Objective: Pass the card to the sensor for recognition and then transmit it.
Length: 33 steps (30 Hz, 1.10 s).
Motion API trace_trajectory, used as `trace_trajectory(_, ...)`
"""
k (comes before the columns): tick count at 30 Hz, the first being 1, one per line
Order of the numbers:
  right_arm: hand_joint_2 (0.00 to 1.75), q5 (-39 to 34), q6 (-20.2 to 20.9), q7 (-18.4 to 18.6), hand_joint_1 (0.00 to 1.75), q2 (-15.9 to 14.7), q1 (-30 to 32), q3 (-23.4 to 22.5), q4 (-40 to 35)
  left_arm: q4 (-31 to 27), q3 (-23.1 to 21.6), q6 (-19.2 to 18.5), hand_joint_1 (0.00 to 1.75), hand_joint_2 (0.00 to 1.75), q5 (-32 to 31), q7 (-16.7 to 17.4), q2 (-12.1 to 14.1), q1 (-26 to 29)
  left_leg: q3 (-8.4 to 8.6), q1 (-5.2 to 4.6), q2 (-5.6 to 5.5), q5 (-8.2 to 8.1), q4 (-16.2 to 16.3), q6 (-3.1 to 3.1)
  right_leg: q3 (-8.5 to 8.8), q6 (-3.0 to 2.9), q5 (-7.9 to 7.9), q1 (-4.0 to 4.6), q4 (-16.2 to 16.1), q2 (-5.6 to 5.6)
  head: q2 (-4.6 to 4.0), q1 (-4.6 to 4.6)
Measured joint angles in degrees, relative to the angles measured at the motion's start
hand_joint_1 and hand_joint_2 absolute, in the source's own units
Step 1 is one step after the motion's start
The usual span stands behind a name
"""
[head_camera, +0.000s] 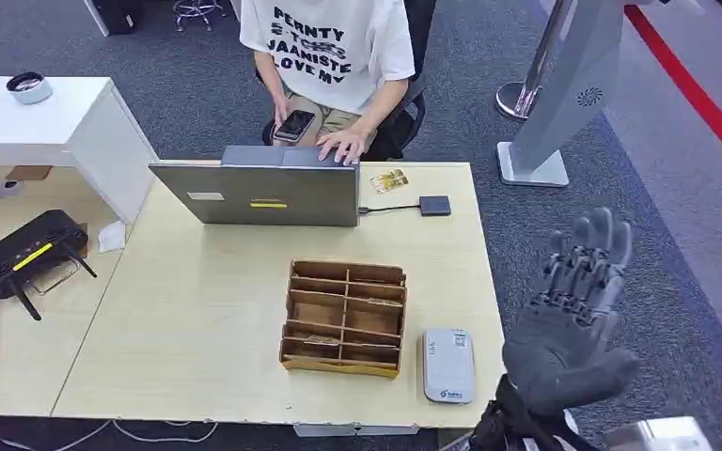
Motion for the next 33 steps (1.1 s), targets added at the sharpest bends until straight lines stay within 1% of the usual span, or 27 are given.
trace_trajectory(1,0.00,-4.61,6.08,1.99,0.00,-0.28,0.01,0.02,0.57,0.00,0.31,0.02,0.00,0.00,0.15,0.00,0.00,0.00,0.01,0.00,0.00,0.00,0.00,0.00,0.00,0.00,0.00,0.01,0.00,0.00,0.00,0.00)
trace_trajectory(2,0.00,-8.22,10.60,3.16,0.00,-0.57,0.09,0.00,1.18,0.00,0.52,0.02,0.00,0.00,0.17,0.00,-0.04,0.00,0.01,0.00,0.00,0.00,0.00,0.00,0.00,0.00,0.00,0.01,0.00,0.00,0.00,0.00)
trace_trajectory(3,0.00,-10.70,14.20,3.84,0.00,-0.85,0.23,0.00,1.88,0.00,0.66,0.00,0.00,0.00,0.17,0.00,-0.09,0.01,0.00,0.00,-0.01,0.00,0.00,0.00,0.00,0.00,-0.01,0.01,0.00,-0.02,0.00,-0.02)
trace_trajectory(9,0.00,-19.71,30.10,7.32,0.00,-2.67,0.48,-0.04,5.34,0.00,1.03,-0.37,0.00,0.00,-0.07,-0.11,-0.11,0.05,0.01,0.01,0.00,0.00,0.00,0.00,0.00,0.00,-0.01,0.01,0.00,0.00,0.00,0.00)
trace_trajectory(10,0.00,-22.64,35.04,8.28,0.00,-3.17,0.50,-0.02,6.38,0.00,1.07,-0.48,0.00,0.00,-0.22,-0.22,-0.11,0.04,0.01,0.01,0.00,0.00,0.00,0.00,0.00,0.00,-0.01,0.01,0.00,0.00,0.00,0.00)
trace_trajectory(13,0.00,-27.49,43.19,9.35,0.00,-4.28,0.48,0.39,8.19,0.00,1.07,-0.85,0.00,0.00,-0.61,-0.37,-0.09,0.02,0.00,0.00,-0.01,0.00,0.00,0.00,0.00,0.00,-0.01,0.01,0.00,-0.01,0.00,0.00)
trace_trajectory(16,0.00,-32.08,53.87,9.63,0.00,-6.10,0.27,2.06,10.25,0.00,1.07,-1.25,0.00,0.00,-1.03,-0.57,0.07,-0.07,0.00,0.00,-0.01,0.00,0.00,0.00,0.00,0.01,-0.01,0.00,0.00,-0.01,0.00,0.00)
trace_trajectory(20,0.00,-34.87,62.81,9.76,0.00,-8.04,-0.48,4.15,12.06,0.00,1.07,-1.77,0.00,0.00,-1.42,-0.87,0.35,-0.11,0.01,0.00,0.00,0.00,0.00,0.00,0.00,0.01,-0.01,0.00,0.00,-0.01,0.00,0.00)
trace_trajectory(21,0.00,-34.96,64.52,9.77,0.10,-8.52,-0.64,4.67,12.41,0.00,1.07,-1.79,0.00,0.00,-1.57,-0.90,0.39,-0.11,0.01,0.00,0.00,0.00,0.00,0.00,0.00,0.00,-0.01,0.00,0.00,-0.01,0.00,0.00)
trace_trajectory(22,0.00,-34.94,65.72,9.76,0.70,-8.93,-0.79,5.11,12.72,0.00,1.07,-1.88,0.00,0.00,-1.64,-0.92,0.44,-0.12,0.01,0.00,0.00,0.00,0.00,0.00,0.00,0.00,0.00,0.00,0.00,-0.01,0.00,0.00)
trace_trajectory(23,0.00,-34.87,66.65,9.76,0.70,-9.27,-0.94,5.49,13.03,0.00,1.05,-1.95,0.00,0.00,-1.68,-0.92,0.53,-0.13,0.01,0.00,0.00,0.00,0.00,0.00,0.00,0.00,0.00,0.01,0.00,0.00,0.00,0.00)
trace_trajectory(24,0.00,-34.74,67.35,9.72,1.43,-9.62,-0.99,5.81,13.31,0.00,1.05,-1.95,0.00,0.00,-1.71,-0.92,0.61,-0.14,0.01,0.00,0.00,0.00,0.00,0.00,0.00,0.00,0.00,0.01,0.00,0.00,0.00,0.00)
trace_trajectory(25,0.00,-34.37,67.72,9.55,1.71,-9.88,-1.05,6.05,13.53,0.00,1.05,-1.95,0.00,0.00,-1.73,-0.96,0.63,-0.13,0.01,0.00,0.00,0.00,0.00,0.00,0.00,0.00,0.00,0.01,0.00,-0.01,0.00,0.00)
trace_trajectory(26,0.00,-33.99,68.16,9.30,1.71,-10.12,-1.21,6.25,13.79,0.00,1.05,-1.97,0.00,0.00,-1.73,-0.96,0.68,-0.13,0.02,0.00,0.00,0.00,0.00,0.00,0.00,0.00,0.00,0.01,0.00,0.00,0.00,0.00)
trace_trajectory(27,0.00,-33.16,68.77,8.91,1.75,-10.38,-1.35,6.49,14.03,0.00,1.05,-2.03,0.00,0.00,-1.73,-0.96,0.70,-0.15,0.02,0.00,0.00,0.00,0.00,0.00,0.00,0.00,0.00,0.01,0.00,0.00,0.00,0.00)
trace_trajectory(30,0.00,-30.54,70.57,7.68,1.75,-11.16,-1.71,7.21,14.77,0.00,0.98,-2.12,0.00,0.00,-1.86,-1.00,0.85,-0.15,0.02,0.00,0.00,0.00,0.00,0.00,0.00,0.00,0.00,0.01,0.00,0.00,0.00,0.00)
trace_trajectory(33,0.00,-27.71,71.23,6.14,1.75,-11.80,-1.98,7.60,15.32,0.00,0.94,-2.12,0.00,0.00,-2.01,-1.07,0.87,-0.16,0.02,0.00,0.00,0.00,0.00,0.00,0.01,0.00,0.00,0.00,0.00,0.00,0.00,0.00)
